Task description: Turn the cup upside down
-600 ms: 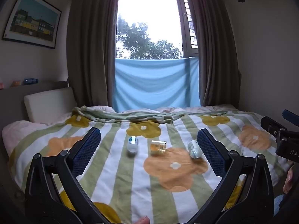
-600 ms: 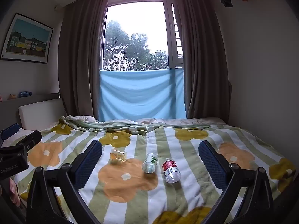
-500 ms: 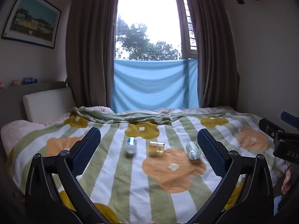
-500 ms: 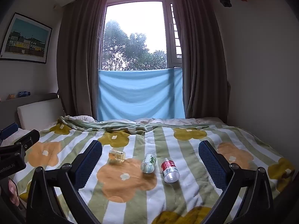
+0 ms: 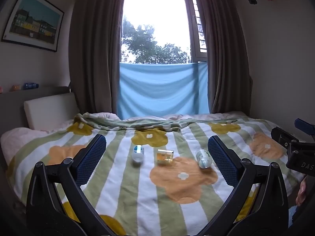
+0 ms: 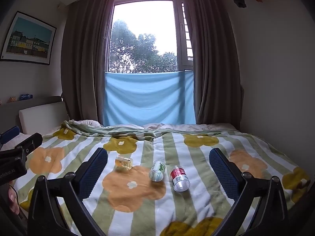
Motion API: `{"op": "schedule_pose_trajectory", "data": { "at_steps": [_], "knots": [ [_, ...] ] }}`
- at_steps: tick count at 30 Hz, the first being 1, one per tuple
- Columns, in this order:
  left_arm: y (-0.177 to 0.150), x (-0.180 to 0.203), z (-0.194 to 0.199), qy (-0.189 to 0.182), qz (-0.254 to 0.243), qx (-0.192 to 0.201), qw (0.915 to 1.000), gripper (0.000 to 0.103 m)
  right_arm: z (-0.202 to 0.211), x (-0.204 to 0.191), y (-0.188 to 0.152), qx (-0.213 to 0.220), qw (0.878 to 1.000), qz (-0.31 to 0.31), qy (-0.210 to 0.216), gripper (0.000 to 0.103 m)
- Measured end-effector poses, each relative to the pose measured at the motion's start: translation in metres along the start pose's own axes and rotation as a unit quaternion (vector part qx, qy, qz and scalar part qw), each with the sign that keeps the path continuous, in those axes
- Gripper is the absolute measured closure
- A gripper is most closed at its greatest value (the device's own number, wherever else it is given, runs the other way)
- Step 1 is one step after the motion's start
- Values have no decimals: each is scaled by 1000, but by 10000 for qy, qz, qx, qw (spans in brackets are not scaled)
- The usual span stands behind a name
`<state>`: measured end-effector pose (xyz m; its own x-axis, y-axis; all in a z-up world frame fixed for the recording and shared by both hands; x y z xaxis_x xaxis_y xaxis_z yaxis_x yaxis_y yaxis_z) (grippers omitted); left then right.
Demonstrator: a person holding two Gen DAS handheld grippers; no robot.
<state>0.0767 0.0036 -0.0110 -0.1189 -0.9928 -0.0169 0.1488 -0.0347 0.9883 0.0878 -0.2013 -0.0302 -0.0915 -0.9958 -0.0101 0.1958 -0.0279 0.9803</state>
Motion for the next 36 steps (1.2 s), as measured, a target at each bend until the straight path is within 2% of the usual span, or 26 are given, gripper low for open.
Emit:
{"op": "schedule_pose_trajectory", "data": {
  "at_steps": [36],
  "knots": [
    [-3,-3,-11,-119,147,-212,9996,0,1,-7,4,6,9999,-38,123,0]
  ]
}}
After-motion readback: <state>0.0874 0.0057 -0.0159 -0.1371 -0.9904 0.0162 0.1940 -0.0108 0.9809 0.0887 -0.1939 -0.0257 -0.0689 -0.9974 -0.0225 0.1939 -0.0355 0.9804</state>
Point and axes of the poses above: each gripper's, at about its wrist camera, not at the fingertips, and z roughly against the way its jaws point, x to its right, y to its top, the point moved 8 cm from there along -z, roughly the way its jaws point, and after that the axes turned 5 degrees about -y, right-handed, at the moved point
